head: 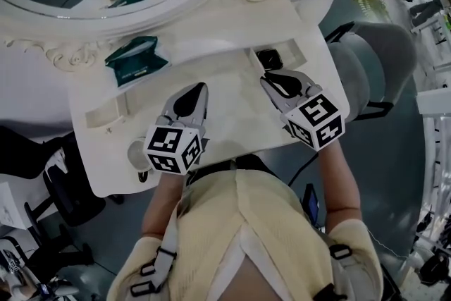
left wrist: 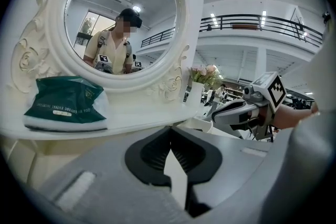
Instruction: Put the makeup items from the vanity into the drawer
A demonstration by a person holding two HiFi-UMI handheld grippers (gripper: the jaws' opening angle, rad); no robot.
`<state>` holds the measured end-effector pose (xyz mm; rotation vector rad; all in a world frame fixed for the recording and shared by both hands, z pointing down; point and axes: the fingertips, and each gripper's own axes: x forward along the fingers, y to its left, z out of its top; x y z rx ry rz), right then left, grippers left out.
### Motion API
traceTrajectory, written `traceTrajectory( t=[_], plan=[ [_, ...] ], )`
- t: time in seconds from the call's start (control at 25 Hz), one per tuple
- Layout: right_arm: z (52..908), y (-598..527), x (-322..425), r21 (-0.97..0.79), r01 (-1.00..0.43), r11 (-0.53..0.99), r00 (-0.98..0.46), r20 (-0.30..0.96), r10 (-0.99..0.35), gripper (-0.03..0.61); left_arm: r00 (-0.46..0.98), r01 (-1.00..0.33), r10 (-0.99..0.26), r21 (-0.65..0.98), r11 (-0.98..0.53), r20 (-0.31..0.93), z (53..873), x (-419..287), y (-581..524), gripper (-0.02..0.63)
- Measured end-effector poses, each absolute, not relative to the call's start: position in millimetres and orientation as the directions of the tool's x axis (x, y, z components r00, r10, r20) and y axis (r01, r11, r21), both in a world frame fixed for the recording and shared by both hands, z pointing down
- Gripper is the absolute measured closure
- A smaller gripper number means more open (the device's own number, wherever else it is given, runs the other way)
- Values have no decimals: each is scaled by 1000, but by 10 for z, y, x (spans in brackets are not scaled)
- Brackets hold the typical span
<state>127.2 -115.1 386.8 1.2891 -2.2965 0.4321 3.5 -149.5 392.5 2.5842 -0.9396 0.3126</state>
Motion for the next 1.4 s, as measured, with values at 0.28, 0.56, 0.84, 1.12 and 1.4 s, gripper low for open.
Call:
traceTrajectory(
  t=[0.28,0.56,0.84,1.12,1.4],
  plan=[
    [3891,-1027,1259,-129,-884,449,-448,507,-737,561,746,-662,-579,264,-702,329,3947,-15,-1432,615],
    [3865,-950,1218,-187,-889,418,-456,451,-768,575,745,-661,-572,270,-700,343,4009,-63,-1363,615],
    [3861,-915,1172,-194,-891,410,-453,430,-781,577,744,-663,-570,275,-696,349,4041,-92,-1326,615],
    [3856,-907,1147,-200,-893,403,-450,438,-778,577,744,-662,-570,273,-698,348,4017,-100,-1315,615],
    [3868,-901,1178,-195,-896,399,-443,444,-779,577,746,-659,-565,274,-700,351,4026,-102,-1302,615]
  ],
)
